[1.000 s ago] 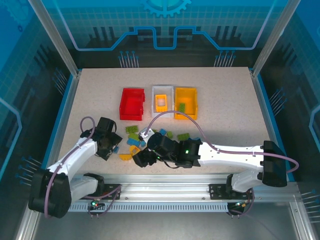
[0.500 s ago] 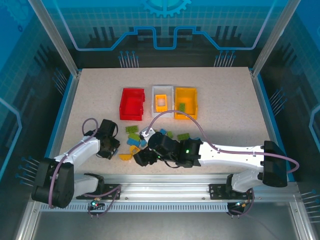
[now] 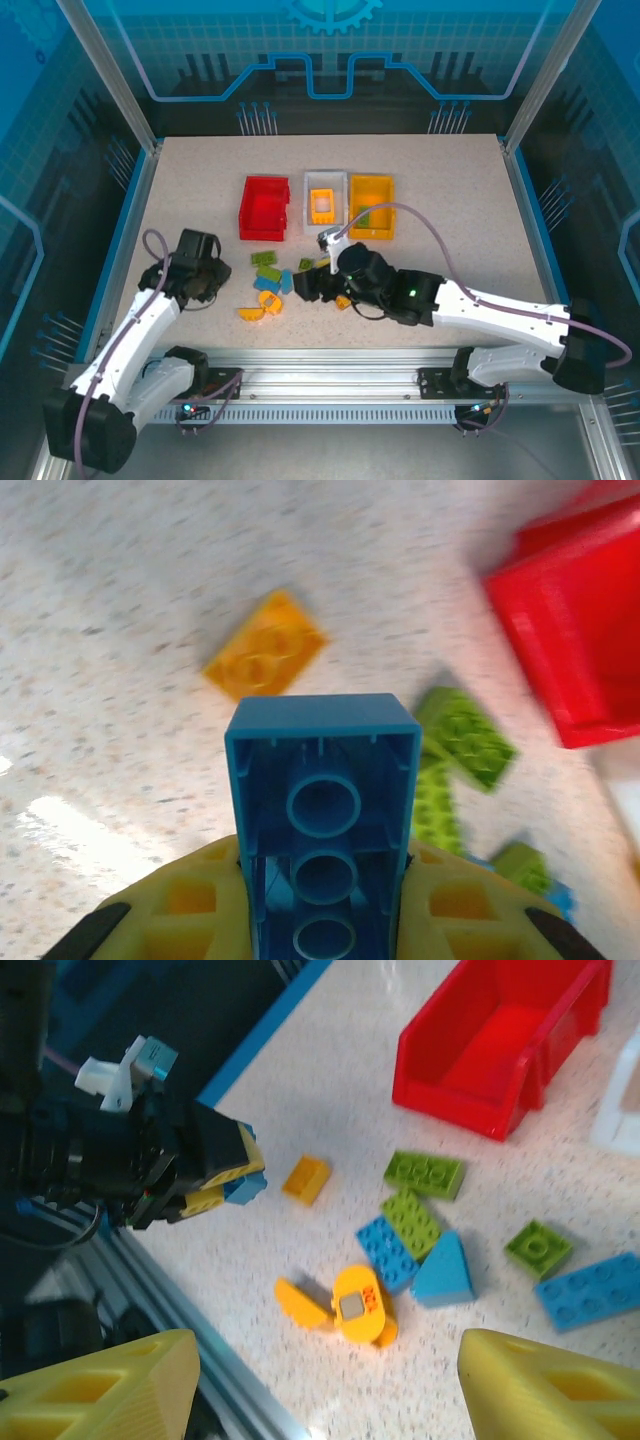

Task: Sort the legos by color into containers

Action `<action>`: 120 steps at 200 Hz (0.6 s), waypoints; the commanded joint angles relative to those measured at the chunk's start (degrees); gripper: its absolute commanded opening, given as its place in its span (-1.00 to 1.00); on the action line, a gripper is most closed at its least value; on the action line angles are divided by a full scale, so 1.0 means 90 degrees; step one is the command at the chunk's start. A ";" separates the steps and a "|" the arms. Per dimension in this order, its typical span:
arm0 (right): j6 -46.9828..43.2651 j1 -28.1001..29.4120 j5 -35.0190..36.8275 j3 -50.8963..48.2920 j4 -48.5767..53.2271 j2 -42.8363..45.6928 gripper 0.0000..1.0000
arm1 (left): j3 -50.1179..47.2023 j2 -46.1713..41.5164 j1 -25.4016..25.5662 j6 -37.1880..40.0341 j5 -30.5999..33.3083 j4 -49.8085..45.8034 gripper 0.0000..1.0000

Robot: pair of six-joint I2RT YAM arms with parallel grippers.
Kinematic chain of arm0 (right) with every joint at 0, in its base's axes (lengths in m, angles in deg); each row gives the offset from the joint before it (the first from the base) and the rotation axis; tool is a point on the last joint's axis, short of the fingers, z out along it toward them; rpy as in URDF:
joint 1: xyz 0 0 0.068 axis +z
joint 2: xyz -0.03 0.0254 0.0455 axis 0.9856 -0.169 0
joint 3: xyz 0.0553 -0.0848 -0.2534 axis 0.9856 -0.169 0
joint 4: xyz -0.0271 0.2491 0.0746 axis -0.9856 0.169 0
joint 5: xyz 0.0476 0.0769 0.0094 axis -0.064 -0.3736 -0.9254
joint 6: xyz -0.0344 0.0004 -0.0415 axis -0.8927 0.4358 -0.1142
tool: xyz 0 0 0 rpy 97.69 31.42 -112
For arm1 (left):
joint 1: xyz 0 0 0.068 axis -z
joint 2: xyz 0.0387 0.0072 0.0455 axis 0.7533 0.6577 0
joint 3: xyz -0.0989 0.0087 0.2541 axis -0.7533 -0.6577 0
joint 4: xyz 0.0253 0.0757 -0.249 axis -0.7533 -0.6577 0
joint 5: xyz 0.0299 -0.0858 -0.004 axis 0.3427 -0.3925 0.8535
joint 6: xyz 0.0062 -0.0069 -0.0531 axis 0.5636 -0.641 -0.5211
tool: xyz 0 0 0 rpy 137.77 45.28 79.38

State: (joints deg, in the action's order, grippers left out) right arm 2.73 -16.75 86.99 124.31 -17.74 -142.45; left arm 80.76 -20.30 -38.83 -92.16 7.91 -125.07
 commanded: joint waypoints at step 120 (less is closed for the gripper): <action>0.0581 -0.1001 0.0090 0.0461 0.0197 -0.0072 0.41 | 0.5532 0.6349 0.0036 0.3869 -0.0887 -0.0839 -0.41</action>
State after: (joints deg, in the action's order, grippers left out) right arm 6.71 -25.14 86.62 127.74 -17.76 -143.56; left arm 126.57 32.83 -38.59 -60.40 0.19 -128.44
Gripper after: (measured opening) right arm 0.707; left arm 0.283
